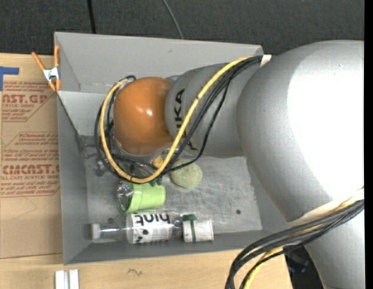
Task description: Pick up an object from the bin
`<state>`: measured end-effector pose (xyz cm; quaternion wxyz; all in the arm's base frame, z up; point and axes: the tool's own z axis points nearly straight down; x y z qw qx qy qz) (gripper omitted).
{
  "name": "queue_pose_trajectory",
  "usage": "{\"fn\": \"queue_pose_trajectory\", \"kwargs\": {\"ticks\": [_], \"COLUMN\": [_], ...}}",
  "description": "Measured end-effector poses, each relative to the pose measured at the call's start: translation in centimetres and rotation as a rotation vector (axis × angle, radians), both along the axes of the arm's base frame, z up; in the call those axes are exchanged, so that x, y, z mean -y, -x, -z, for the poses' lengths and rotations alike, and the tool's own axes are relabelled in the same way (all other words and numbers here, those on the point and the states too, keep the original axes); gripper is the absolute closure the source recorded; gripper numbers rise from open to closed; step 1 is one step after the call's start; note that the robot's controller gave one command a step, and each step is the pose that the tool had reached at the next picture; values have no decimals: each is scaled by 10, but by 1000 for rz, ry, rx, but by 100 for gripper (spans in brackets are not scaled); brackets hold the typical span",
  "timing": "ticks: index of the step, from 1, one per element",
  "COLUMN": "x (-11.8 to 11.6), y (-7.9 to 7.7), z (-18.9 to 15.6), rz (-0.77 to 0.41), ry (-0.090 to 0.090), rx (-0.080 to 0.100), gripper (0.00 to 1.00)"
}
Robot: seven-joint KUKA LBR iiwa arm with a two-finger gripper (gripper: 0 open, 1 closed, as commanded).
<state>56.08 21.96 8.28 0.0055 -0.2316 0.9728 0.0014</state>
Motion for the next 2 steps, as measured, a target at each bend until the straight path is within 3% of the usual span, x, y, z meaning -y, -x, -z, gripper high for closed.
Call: {"fn": "queue_pose_trajectory", "kwargs": {"ticks": [1,2], "x": [19,36], "y": [-3,-1], "z": [3,-2], "rz": [-360,-501], "ry": [1,5], "rx": [1,-5], "gripper": [0,0]}}
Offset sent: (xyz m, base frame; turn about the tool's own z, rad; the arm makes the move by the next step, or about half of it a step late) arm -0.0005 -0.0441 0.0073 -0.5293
